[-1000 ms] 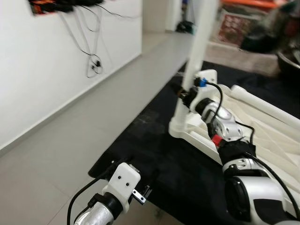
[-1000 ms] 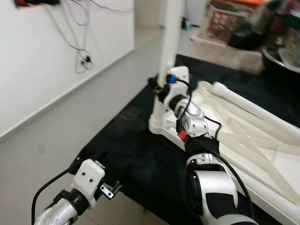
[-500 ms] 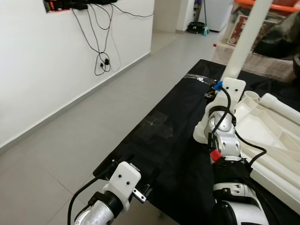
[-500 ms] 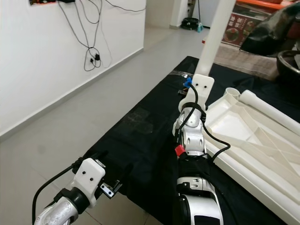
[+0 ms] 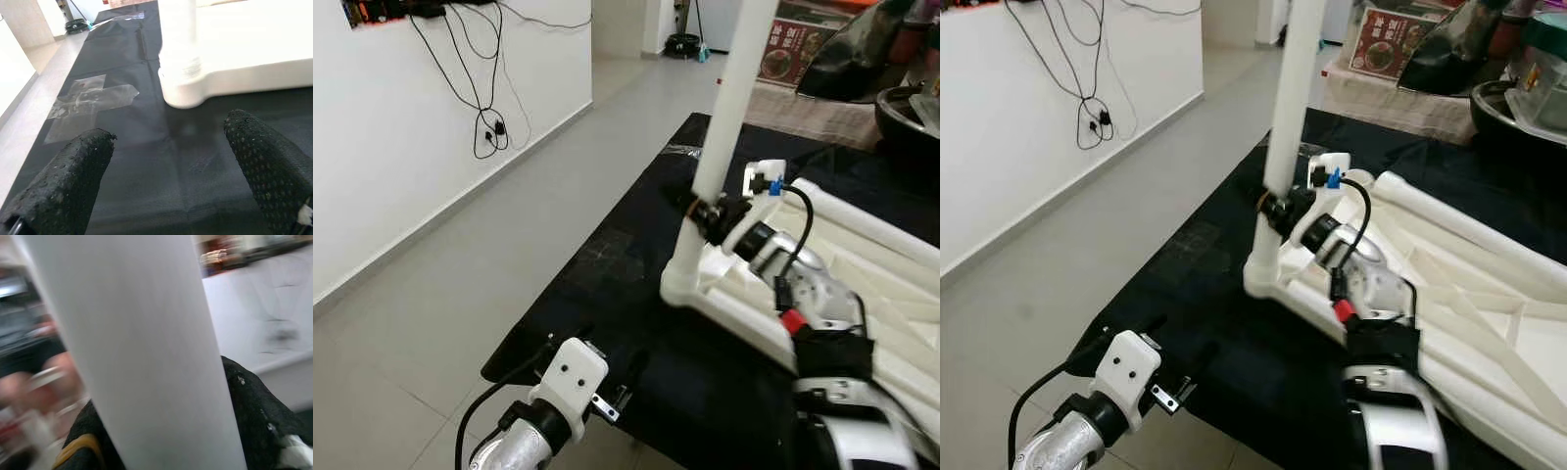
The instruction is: Building children table
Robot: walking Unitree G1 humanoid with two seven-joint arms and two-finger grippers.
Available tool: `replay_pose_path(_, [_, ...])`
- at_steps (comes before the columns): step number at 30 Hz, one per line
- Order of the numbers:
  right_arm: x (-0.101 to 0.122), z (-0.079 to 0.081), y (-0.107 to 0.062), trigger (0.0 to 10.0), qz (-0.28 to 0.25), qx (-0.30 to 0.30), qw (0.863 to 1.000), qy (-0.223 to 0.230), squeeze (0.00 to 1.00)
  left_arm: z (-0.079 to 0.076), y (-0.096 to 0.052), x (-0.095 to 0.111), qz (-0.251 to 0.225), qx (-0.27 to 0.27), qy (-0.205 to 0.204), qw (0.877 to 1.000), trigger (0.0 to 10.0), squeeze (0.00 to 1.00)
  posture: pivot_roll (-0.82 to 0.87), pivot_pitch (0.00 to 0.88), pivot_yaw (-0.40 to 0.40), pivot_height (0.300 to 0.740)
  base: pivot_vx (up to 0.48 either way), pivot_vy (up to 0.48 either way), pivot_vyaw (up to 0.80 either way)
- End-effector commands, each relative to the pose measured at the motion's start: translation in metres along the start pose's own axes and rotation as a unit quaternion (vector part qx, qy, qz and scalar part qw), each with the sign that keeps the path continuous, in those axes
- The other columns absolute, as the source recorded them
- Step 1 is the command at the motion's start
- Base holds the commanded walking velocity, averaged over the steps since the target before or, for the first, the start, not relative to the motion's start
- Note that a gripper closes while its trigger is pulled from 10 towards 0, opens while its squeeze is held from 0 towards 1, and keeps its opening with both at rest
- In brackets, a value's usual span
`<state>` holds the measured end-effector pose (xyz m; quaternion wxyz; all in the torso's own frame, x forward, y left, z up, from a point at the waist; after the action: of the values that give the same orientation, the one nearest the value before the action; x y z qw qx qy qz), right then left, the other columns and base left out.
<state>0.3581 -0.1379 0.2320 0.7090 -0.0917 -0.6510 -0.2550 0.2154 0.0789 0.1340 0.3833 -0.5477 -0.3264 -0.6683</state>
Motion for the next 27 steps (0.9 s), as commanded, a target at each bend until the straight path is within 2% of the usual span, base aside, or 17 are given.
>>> replay_pose_path(1, [-0.012,0.012,0.002,10.0,0.02,0.078,0.997,0.012,0.0,-0.002,-0.001,-0.003,0.006,-0.002,-0.003,1.0,10.0,0.0,0.14,0.079,-0.058,0.74,0.0,0.0,0.0])
replay_pose_path(5, [-0.03,0.006,0.011,10.0,0.066,0.051,0.996,-0.02,0.0,-0.002,-0.002,-0.003,0.007,-0.001,-0.003,1.0,10.0,0.0,0.14,0.079,-0.055,0.74,0.0,0.0,0.0])
replay_pose_path(6, [-0.032,-0.011,0.02,0.0,0.07,-0.043,0.995,-0.05,0.0,-0.002,-0.002,-0.003,0.008,0.0,-0.004,1.0,10.0,0.0,0.14,0.081,-0.056,0.74,0.0,0.0,0.0])
replay_pose_path(8, [-0.028,-0.033,0.027,0.0,0.06,-0.185,0.976,-0.101,0.0,-0.001,-0.003,-0.003,0.008,0.001,-0.004,1.0,10.0,0.0,0.14,0.083,-0.05,0.74,0.0,0.0,0.0])
replay_pose_path(9, [-0.028,-0.033,0.027,0.0,0.06,-0.185,0.976,-0.101,0.0,-0.001,-0.003,-0.003,0.008,0.001,-0.004,1.0,10.0,0.0,0.14,0.083,-0.05,0.74,0.0,0.0,0.0])
replay_pose_path(11, [-0.018,-0.051,0.02,0.0,0.04,-0.298,0.946,-0.124,0.0,-0.001,-0.003,-0.003,0.008,0.002,-0.005,1.0,10.0,0.0,0.14,0.082,-0.053,0.74,0.0,0.0,0.0])
replay_pose_path(12, [-0.018,-0.051,0.02,0.0,0.04,-0.298,0.946,-0.124,0.0,-0.001,-0.003,-0.003,0.008,0.002,-0.005,1.0,10.0,0.0,0.14,0.082,-0.053,0.74,0.0,0.0,0.0])
replay_pose_path(13, [-0.013,-0.058,0.014,0.0,0.029,-0.348,0.928,-0.129,0.0,-0.001,-0.003,-0.003,0.008,0.002,-0.005,1.0,10.0,0.0,0.14,0.082,-0.053,0.74,0.0,0.0,0.0])
replay_pose_path(14, [-0.011,-0.061,0.009,0.0,0.024,-0.372,0.919,-0.127,0.0,-0.001,-0.003,-0.003,0.008,0.002,-0.005,1.0,10.0,0.0,0.13,0.082,-0.053,0.74,0.0,0.0,0.0])
replay_pose_path(15, [-0.011,-0.061,0.009,0.0,0.024,-0.372,0.919,-0.127,0.0,-0.001,-0.003,-0.003,0.008,0.002,-0.005,1.0,10.0,0.0,0.13,0.082,-0.053,0.74,0.0,0.0,0.0])
replay_pose_path(18, [-0.009,-0.073,-0.015,0.0,0.025,-0.477,0.868,-0.136,0.0,-0.001,-0.003,-0.003,0.007,0.002,-0.005,1.0,10.0,0.0,0.13,0.084,-0.052,0.74,0.0,0.0,0.0])
replay_pose_path(21, [-0.015,-0.081,-0.057,0.0,0.029,-0.651,0.747,-0.133,0.0,-0.001,-0.003,-0.003,0.007,0.002,-0.005,1.0,10.0,0.0,0.13,0.085,-0.056,0.74,0.0,0.0,0.0])
replay_pose_path(22, [-0.015,-0.081,-0.057,0.0,0.029,-0.651,0.747,-0.133,0.0,-0.001,-0.003,-0.003,0.007,0.002,-0.005,1.0,10.0,0.0,0.13,0.085,-0.056,0.74,0.0,0.0,0.0])
replay_pose_path(23, [-0.02,-0.076,-0.066,0.0,0.025,-0.69,0.714,-0.122,0.0,-0.001,-0.003,-0.003,0.007,0.002,-0.005,1.0,10.0,0.0,0.13,0.087,-0.056,0.74,0.0,0.0,0.0])
replay_pose_path(24, [-0.02,-0.076,-0.066,0.0,0.025,-0.69,0.714,-0.122,0.0,-0.001,-0.003,-0.003,0.007,0.002,-0.005,1.0,10.0,0.0,0.13,0.087,-0.056,0.74,0.0,0.0,0.0])
replay_pose_path(25, [-0.025,-0.071,-0.067,0.0,0.021,-0.708,0.698,-0.109,0.0,-0.001,-0.003,-0.003,0.007,0.002,-0.005,1.0,10.0,0.0,0.13,0.087,-0.056,0.74,0.0,0.0,0.0])
replay_pose_path(27, [-0.029,-0.064,-0.064,0.0,0.02,-0.715,0.692,-0.099,0.0,-0.001,-0.003,-0.003,0.007,0.002,-0.004,1.0,10.0,0.0,0.13,0.085,-0.057,0.74,0.0,0.0,0.0])
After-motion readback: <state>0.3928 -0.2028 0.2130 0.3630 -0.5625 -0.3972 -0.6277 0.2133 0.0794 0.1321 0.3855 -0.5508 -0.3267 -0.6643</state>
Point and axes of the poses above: a point about 5 cm out from each wrist's last joint towards the gripper, its own y axis pointing out of the wrist towards the gripper, its own x axis along the axis of the wrist's last joint, z = x × y, the point moved 2 cm from there along y, pointing out of the wrist towards the gripper, and after that the axes turned 2 degrees about -y, right-handed, at the moved point
